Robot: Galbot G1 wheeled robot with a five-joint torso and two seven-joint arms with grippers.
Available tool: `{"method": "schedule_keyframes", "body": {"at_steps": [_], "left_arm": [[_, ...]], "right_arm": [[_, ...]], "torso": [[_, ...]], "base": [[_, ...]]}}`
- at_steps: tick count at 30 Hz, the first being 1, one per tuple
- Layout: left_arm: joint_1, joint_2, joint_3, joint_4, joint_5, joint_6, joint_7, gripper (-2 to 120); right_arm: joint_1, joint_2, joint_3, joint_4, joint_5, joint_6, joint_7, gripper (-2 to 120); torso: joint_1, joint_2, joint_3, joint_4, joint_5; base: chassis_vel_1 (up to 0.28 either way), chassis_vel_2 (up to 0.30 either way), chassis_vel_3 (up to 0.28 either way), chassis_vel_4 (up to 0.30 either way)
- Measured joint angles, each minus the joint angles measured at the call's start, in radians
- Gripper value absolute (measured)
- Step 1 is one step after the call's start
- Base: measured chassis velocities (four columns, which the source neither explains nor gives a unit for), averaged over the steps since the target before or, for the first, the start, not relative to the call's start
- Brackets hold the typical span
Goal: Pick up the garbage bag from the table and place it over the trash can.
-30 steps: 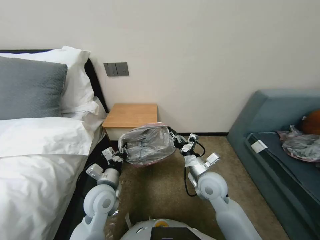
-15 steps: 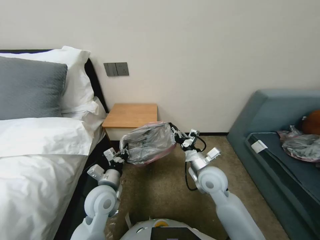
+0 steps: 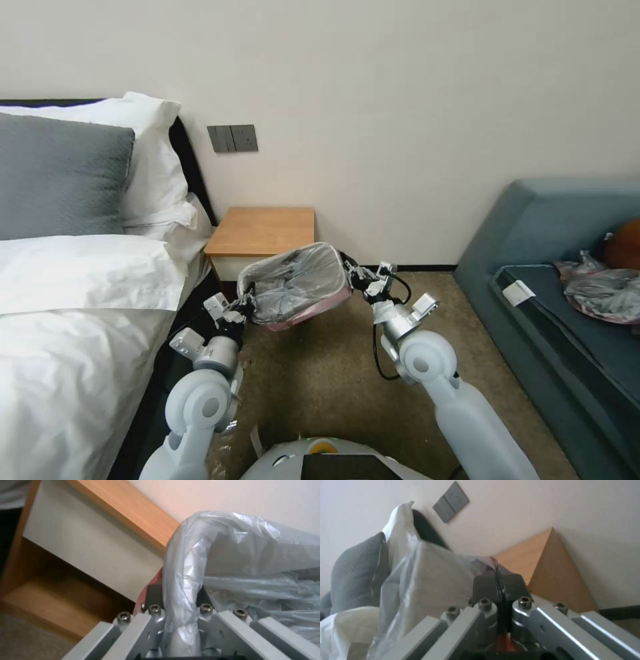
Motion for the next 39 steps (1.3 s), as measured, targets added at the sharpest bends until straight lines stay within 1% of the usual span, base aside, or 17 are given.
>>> {"method": "schedule_keyframes", "body": {"at_steps": [5,14,17,20,23,26,28,29,30,31,32,33,34,36,37,38,39], "left_arm": [[0.002,-0.001,-0.003,-0.014,-0.056,0.018,-0.002,3],[0.015,0.002,-0.013,-0.041,-0.106,0.028,-0.008,3],[0.012,0.003,-0.022,-0.053,-0.143,0.030,-0.023,3],[0.012,0.003,-0.025,-0.054,-0.147,0.030,-0.024,3],[0.016,0.002,-0.024,-0.057,-0.149,0.030,-0.024,3],[0.020,0.000,-0.021,-0.061,-0.148,0.032,-0.022,3],[0.023,-0.001,-0.016,-0.061,-0.130,0.033,-0.017,3],[0.023,-0.001,-0.016,-0.058,-0.114,0.033,-0.011,3],[0.023,-0.001,-0.016,-0.058,-0.114,0.033,-0.011,3],[0.023,-0.001,-0.015,-0.054,-0.100,0.032,-0.006,3],[0.023,0.001,-0.015,-0.045,-0.065,0.028,0.005,3],[0.023,0.001,-0.014,-0.041,-0.055,0.026,0.007,3],[0.023,0.001,-0.014,-0.041,-0.055,0.026,0.007,3],[0.020,0.004,-0.015,-0.027,-0.020,0.017,0.015,3],[0.018,0.004,-0.016,-0.022,-0.014,0.014,0.016,3],[0.016,0.004,-0.018,-0.015,-0.009,0.010,0.016,3],[0.016,0.004,-0.018,-0.015,-0.009,0.010,0.016,3]], "right_arm": [[-0.008,0.014,-0.003,-0.020,-0.064,0.040,-0.025,0],[0.025,0.015,-0.004,-0.061,-0.115,0.062,-0.064,0],[0.008,0.014,-0.003,-0.074,-0.188,0.083,-0.096,0],[-0.010,0.015,-0.003,-0.083,-0.230,0.099,-0.110,0],[-0.009,0.014,-0.002,-0.094,-0.242,0.109,-0.112,0],[0.010,0.008,-0.002,-0.104,-0.242,0.113,-0.103,0],[0.021,0.000,-0.002,-0.097,-0.233,0.104,-0.077,0],[0.020,-0.004,-0.002,-0.086,-0.224,0.095,-0.064,3],[0.020,-0.004,-0.002,-0.086,-0.224,0.095,-0.064,3],[0.017,-0.006,-0.002,-0.076,-0.215,0.091,-0.057,7],[0.001,-0.012,0.001,-0.059,-0.202,0.083,-0.049,15],[-0.007,-0.015,0.003,-0.053,-0.200,0.082,-0.047,18],[-0.007,-0.015,0.003,-0.053,-0.200,0.082,-0.047,18],[-0.040,-0.030,0.015,-0.031,-0.188,0.082,-0.039,28],[-0.053,-0.037,0.020,-0.022,-0.180,0.083,-0.036,32],[-0.066,-0.045,0.027,-0.012,-0.166,0.085,-0.030,38],[-0.066,-0.045,0.027,-0.012,-0.166,0.085,-0.030,38]], "torso": [[0.000,0.000,0.000,-0.0001,0.0001],[0.000,0.000,0.000,0.0001,0.0000],[0.000,0.000,0.000,0.0001,0.0000],[0.000,0.000,0.000,0.0000,0.0000],[0.000,0.000,0.000,-0.0001,0.0001],[0.000,0.000,0.000,0.0001,0.0001],[0.000,0.000,0.000,0.0002,0.0000],[0.000,0.000,0.000,0.0001,0.0001],[0.000,0.000,0.000,0.0001,0.0001],[0.000,0.000,0.000,0.0001,0.0001],[0.000,0.000,0.000,0.0001,-0.0001],[0.000,0.000,0.000,0.0001,0.0001],[0.000,0.000,0.000,0.0001,0.0001],[0.000,0.000,0.000,0.0000,0.0001],[0.000,0.000,0.000,-0.0001,0.0001],[0.000,0.000,0.000,-0.0002,0.0000],[0.000,0.000,0.000,-0.0002,0.0000]], "base": [[0.000,0.000,0.000,0.000],[0.000,0.000,0.000,0.000],[0.000,0.000,0.000,0.000],[0.000,0.000,0.000,0.000],[0.000,0.000,0.000,0.000],[0.000,0.000,0.000,0.000],[0.000,0.000,0.000,0.000],[0.000,0.000,0.000,0.000],[0.000,0.000,0.000,0.000],[0.000,0.000,0.000,0.000],[0.000,0.000,0.000,0.000],[0.000,0.000,0.000,0.000],[0.000,0.000,0.000,0.000],[0.000,0.000,0.000,0.000],[0.000,0.000,0.000,0.000],[0.000,0.000,0.000,0.000],[0.000,0.000,0.000,0.000]]}}
